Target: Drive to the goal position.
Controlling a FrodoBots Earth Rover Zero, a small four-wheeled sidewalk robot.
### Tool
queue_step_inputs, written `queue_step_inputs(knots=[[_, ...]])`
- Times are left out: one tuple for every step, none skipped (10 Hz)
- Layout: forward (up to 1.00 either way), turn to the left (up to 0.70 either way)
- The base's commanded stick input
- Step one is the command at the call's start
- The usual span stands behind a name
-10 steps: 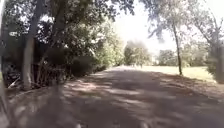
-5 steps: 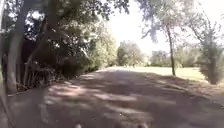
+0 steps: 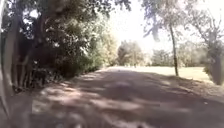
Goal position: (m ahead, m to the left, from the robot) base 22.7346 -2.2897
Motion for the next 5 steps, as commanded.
queue_step_inputs(knots=[[0.7, 0.0], [0.7, 0.0], [0.7, 0.0], [0.7, 0.0], [0.7, 0.0]])
